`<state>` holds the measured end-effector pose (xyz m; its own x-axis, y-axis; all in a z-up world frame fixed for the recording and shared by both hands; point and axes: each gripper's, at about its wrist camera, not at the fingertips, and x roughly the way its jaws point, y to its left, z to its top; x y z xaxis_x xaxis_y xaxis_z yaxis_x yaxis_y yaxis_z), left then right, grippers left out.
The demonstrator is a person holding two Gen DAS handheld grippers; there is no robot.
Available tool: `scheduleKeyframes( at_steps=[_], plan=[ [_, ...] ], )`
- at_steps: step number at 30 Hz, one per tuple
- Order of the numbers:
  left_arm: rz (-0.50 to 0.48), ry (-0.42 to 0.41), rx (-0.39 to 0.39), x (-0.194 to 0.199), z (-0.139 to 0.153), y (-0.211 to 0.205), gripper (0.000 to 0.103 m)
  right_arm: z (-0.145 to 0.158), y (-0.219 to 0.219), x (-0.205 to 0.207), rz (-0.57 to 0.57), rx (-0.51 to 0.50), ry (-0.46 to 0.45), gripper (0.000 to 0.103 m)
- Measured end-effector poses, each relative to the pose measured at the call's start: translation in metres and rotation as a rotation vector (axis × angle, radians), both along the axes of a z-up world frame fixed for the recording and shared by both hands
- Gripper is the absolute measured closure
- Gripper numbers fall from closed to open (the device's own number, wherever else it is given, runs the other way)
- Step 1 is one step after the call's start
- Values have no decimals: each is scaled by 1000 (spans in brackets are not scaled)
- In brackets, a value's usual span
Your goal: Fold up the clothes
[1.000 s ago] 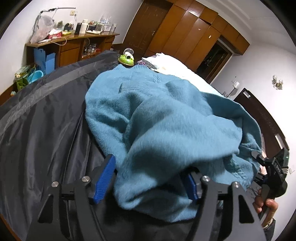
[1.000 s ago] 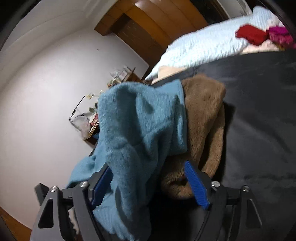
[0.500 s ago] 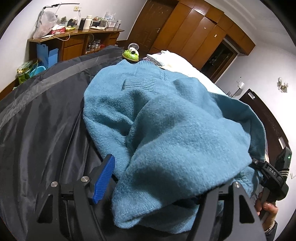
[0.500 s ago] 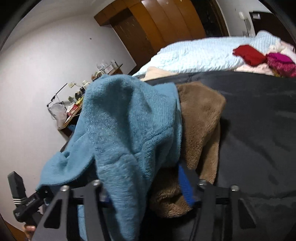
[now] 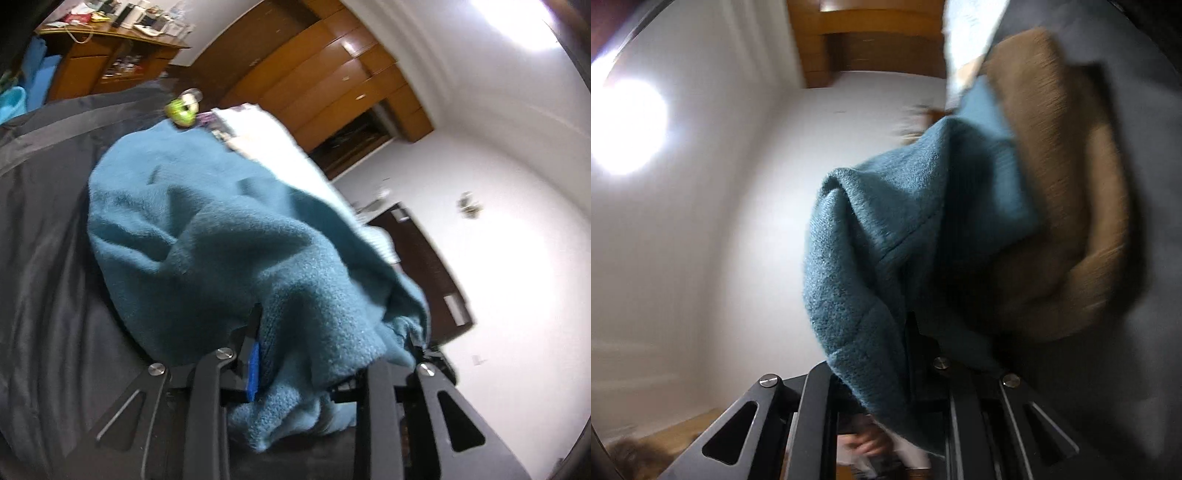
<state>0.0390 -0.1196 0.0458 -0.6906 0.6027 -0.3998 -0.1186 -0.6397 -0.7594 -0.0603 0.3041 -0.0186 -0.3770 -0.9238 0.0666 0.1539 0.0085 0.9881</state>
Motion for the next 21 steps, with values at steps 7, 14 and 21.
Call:
scheduleKeyframes(
  at_steps=[7, 14, 21],
  plan=[
    [-12, 179, 234, 25, 49, -26, 74, 75, 3, 30, -8, -248, 271, 88],
    [-2, 457, 333, 67, 122, -37, 74, 163, 41, 100, -156, -355, 489, 88],
    [-40, 672, 350, 104, 191, -18, 75, 278, 76, 228, -477, -106, 882, 88]
  ],
)
